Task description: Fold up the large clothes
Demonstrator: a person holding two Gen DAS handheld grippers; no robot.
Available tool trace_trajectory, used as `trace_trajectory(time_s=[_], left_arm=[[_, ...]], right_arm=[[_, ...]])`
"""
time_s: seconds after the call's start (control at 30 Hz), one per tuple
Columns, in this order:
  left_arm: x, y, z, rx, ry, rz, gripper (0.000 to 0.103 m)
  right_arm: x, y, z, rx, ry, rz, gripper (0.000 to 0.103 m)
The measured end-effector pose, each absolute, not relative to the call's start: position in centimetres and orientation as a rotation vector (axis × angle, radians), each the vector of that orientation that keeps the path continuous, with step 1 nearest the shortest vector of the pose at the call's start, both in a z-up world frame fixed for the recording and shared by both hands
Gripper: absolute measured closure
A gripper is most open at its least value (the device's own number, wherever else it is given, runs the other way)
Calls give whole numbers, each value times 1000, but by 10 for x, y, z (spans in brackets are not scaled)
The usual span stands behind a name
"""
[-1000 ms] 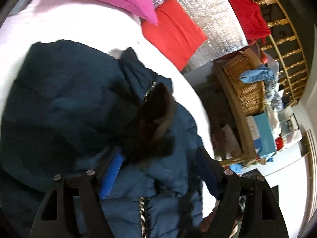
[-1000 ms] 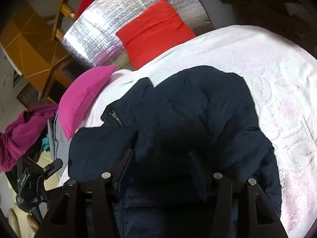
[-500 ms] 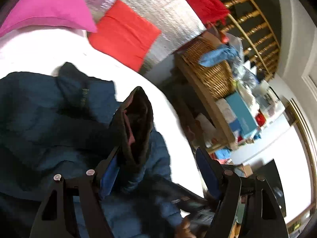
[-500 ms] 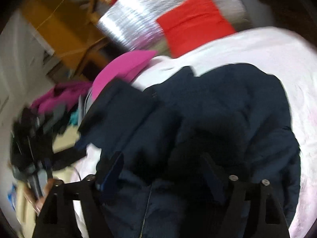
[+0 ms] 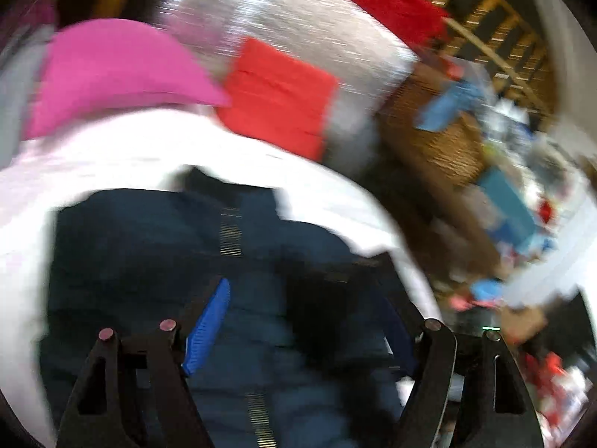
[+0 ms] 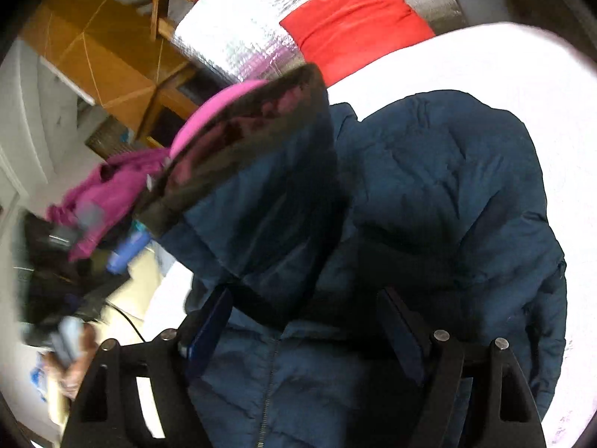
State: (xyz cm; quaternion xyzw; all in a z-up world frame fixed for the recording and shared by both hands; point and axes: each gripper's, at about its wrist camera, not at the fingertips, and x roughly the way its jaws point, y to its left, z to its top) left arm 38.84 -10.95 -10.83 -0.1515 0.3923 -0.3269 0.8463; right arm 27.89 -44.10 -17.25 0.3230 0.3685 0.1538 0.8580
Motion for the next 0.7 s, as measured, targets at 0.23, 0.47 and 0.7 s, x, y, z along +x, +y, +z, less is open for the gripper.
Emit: trace_trajectory(time_s=[0.23, 0.47, 0.7], left_arm=[[425, -52, -151, -295, 972, -358, 25], [439, -33, -198, -237, 1152, -204, 25], [437, -36, -200, -198, 1149, -186, 25]], right_arm=[[276, -492, -192, 1060, 704, 433, 16], [288, -506, -240, 1319, 776, 403, 44], [292, -478, -219, 1063, 793, 252, 86]])
